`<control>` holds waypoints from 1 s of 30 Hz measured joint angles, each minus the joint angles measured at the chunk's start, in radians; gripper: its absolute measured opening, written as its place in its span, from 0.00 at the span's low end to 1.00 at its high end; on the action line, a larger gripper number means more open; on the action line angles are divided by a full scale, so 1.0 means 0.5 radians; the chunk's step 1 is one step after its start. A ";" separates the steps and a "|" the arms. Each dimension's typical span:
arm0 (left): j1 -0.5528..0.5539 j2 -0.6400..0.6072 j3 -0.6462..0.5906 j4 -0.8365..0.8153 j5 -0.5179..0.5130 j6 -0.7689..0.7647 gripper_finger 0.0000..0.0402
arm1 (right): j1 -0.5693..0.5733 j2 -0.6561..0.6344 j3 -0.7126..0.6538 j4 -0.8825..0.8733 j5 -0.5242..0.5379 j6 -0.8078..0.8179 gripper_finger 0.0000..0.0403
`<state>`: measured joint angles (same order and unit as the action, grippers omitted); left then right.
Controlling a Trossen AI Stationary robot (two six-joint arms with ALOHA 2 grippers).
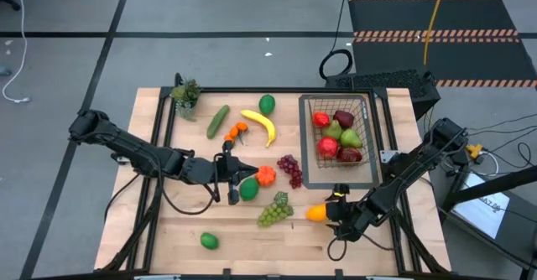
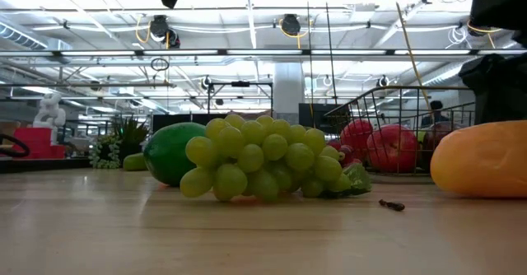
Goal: Build produce basket
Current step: Put the mango into the gold wire basket
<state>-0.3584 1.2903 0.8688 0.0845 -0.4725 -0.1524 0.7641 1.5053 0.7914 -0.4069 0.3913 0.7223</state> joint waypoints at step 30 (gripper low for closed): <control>-0.003 0.000 0.000 0.007 0.001 -0.031 0.06 | -0.166 -0.099 -0.001 0.075 -0.166 -0.016 0.60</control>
<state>-0.3599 1.2903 0.8688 0.0879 -0.4718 -0.1677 0.6811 1.4560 0.7910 -0.3693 0.3084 0.7141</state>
